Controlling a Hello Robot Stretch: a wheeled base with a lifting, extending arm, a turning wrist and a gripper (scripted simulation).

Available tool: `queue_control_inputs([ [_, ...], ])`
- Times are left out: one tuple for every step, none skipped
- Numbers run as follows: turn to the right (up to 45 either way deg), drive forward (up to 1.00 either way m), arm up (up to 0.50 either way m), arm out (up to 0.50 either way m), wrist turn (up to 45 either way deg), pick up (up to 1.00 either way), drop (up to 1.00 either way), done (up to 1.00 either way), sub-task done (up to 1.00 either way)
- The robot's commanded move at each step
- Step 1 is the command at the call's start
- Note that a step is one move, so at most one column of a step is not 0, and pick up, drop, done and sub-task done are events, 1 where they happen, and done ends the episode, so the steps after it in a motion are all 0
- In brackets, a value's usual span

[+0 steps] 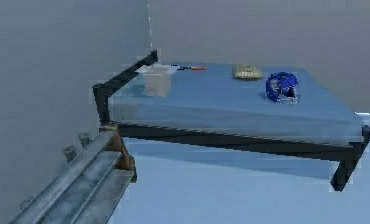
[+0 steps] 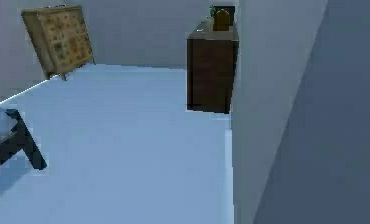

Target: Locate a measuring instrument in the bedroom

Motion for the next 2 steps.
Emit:
queue_control_inputs([
  [45.0, 0.0, 0.0, 0.0, 0.0, 0.0, 0.0, 0.0, 0.0],
  [3.0, 0.0, 0.0, 0.0, 0.0, 0.0, 0.0, 0.0, 0.0],
])
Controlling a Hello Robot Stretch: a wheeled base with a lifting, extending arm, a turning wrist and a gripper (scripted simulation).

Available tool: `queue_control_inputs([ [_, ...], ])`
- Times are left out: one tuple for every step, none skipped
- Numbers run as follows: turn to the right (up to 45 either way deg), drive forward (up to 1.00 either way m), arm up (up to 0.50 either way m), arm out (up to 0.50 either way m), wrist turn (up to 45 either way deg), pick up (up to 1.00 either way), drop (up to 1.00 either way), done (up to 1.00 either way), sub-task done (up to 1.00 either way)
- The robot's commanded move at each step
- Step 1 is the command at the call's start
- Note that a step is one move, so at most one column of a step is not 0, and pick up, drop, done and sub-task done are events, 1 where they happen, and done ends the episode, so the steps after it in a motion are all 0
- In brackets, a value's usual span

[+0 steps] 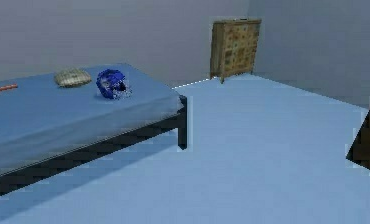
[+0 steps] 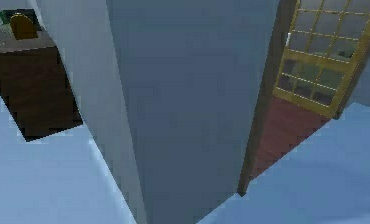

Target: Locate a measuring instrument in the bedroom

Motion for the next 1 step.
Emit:
queue_control_inputs([
  [0.0, 0.35, 0.0, 0.0, 0.0, 0.0, 0.0, 0.0, 0.0],
])
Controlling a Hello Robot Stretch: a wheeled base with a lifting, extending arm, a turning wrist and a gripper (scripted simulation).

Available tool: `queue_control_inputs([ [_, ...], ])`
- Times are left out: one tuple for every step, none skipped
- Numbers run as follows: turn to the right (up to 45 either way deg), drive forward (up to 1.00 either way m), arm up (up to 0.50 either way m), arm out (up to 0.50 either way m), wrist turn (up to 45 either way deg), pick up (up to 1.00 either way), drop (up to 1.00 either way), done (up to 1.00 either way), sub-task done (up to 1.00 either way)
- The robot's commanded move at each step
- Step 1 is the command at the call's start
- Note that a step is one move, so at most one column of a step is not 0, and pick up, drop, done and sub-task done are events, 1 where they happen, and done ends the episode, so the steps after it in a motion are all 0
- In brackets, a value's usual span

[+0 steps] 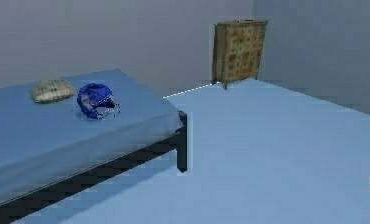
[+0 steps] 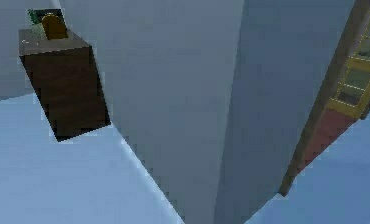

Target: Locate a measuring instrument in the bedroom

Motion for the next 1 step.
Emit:
queue_control_inputs([
  [-36.0, 0.0, 0.0, 0.0, 0.0, 0.0, 0.0, 0.0, 0.0],
])
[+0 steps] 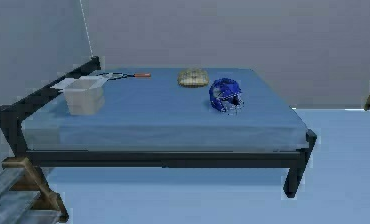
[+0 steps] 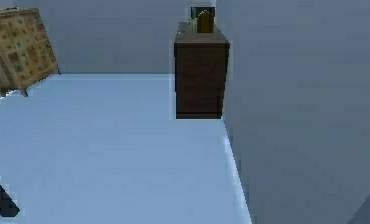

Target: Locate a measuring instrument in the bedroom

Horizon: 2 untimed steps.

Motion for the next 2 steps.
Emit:
queue_control_inputs([
  [0.0, 0.15, 0.0, 0.0, 0.0, 0.0, 0.0, 0.0, 0.0],
  [45.0, 0.0, 0.0, 0.0, 0.0, 0.0, 0.0, 0.0, 0.0],
])
